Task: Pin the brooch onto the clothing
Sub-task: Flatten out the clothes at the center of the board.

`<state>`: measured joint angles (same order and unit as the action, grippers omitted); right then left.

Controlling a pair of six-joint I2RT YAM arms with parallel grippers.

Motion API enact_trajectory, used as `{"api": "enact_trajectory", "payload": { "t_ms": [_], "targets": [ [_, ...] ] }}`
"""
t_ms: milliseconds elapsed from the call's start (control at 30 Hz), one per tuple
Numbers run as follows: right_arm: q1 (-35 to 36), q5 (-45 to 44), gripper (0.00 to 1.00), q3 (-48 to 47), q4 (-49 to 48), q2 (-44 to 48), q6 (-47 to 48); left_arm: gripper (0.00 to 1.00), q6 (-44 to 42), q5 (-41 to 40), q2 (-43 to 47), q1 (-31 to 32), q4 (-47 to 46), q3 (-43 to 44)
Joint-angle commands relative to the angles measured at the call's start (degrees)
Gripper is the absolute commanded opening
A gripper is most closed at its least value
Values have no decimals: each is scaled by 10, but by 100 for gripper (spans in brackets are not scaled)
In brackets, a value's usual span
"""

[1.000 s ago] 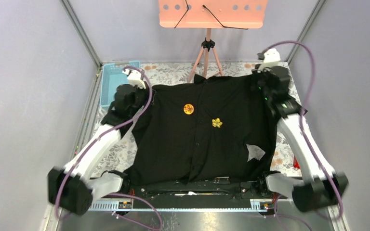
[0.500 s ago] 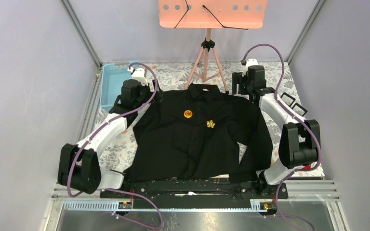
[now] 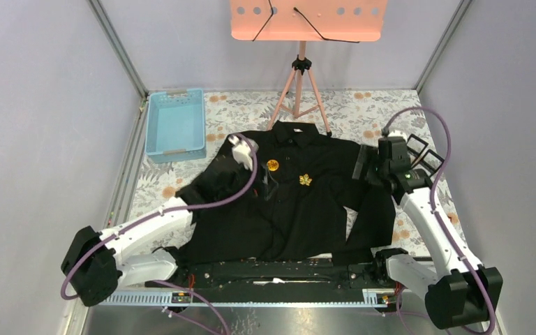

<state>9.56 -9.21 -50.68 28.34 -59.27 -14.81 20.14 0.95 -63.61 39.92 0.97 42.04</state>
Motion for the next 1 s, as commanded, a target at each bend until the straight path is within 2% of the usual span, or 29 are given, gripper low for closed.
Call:
{"api": "enact_trajectory", "payload": {
  "t_ms": [0, 133, 233, 433, 633, 767, 833, 967],
  "targets": [
    [-12, -46, 99, 50, 94, 1, -69, 90, 88, -3, -4, 102, -65, -53],
    [-15, 0, 98, 73, 121, -27, -100, 90, 125, -7, -43, 171, -151, -78],
    [-15, 11, 94, 97, 129, -49, -114, 90, 122, -3, -91, 207, -172, -60],
    [-15, -22, 91, 85, 142, -85, -134, 90, 52, 13, -192, 293, -222, -24],
    [-15, -25, 90, 59, 141, -172, -123, 90, 11, 13, -274, 348, -246, 5],
    [-14, -22, 66, 52, 122, -216, -122, 91, -19, -3, -316, 376, -251, 30],
    [-15, -24, 46, 48, 119, -229, -121, 91, -32, -5, -342, 383, -254, 43],
    [-15, -50, 12, 21, 139, -230, -113, 80, -62, 20, -407, 388, -253, 83]
  ]
}}
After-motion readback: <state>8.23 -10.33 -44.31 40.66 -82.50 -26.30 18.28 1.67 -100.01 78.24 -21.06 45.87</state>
